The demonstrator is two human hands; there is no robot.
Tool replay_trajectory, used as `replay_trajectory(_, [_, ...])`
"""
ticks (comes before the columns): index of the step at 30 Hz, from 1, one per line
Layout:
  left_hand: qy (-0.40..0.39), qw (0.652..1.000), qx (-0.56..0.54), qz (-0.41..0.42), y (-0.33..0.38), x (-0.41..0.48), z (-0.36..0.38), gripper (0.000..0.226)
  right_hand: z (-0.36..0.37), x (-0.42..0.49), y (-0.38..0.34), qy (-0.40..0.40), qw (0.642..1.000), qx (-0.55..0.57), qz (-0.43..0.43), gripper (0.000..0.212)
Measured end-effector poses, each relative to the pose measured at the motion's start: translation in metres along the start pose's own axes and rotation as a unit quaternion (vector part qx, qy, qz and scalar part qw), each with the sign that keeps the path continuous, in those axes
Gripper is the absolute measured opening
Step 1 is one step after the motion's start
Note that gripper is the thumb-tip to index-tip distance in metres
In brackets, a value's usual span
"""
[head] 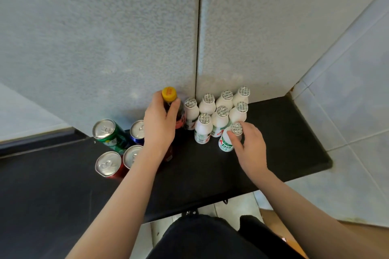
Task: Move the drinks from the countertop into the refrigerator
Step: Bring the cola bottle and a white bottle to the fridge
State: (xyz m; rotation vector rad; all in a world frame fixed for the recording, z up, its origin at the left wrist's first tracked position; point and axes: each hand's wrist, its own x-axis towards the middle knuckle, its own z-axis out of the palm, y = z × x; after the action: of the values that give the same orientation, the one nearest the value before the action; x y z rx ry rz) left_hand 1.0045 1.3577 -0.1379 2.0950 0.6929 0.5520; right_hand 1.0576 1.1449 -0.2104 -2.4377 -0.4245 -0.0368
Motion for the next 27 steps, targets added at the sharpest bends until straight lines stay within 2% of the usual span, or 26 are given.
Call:
replay_trajectory(3, [0.01, 1.0, 0.01, 0.008, 0.007, -0.009, -0.001, 0.011, -0.008, -0.007, 0.004, 0.01, 1.0, 0.017, -0.004, 0.042])
replay_trajectory(8, [0.028, 0.999, -0.022, 0.02, 0.027, -0.026, -0.008, 0.009, -0.026, -0.018, 0.0, 0.036, 0.994, 0.107, -0.006, 0.053])
replay_trajectory(14, [0.041, 0.994, -0.067, 0.071, 0.054, -0.054, -0.025, 0.018, -0.056, -0.017, -0.006, 0.061, 0.983, 0.167, -0.051, 0.03])
replay_trajectory(16, [0.05, 0.989, -0.123, 0.072, 0.06, -0.065, -0.029, 0.017, -0.063, -0.017, -0.008, 0.058, 0.978, 0.19, -0.066, 0.026])
replay_trajectory(20, [0.094, 0.962, -0.257, 0.026, 0.063, -0.085, -0.034, 0.019, -0.07, -0.021, -0.019, 0.028, 0.968, 0.239, -0.072, 0.027])
replay_trajectory(22, [0.114, 0.946, -0.305, -0.008, 0.062, -0.097, -0.038, 0.019, -0.07, -0.024, -0.025, 0.006, 0.963, 0.258, -0.079, 0.02])
replay_trajectory(24, [0.123, 0.941, -0.316, -0.022, 0.059, -0.112, -0.043, 0.023, -0.068, -0.03, -0.03, -0.022, 0.956, 0.278, -0.087, 0.014])
replay_trajectory(27, [0.136, 0.947, -0.289, -0.03, 0.048, -0.145, -0.049, 0.021, -0.062, -0.039, -0.038, -0.077, 0.945, 0.303, -0.096, 0.02])
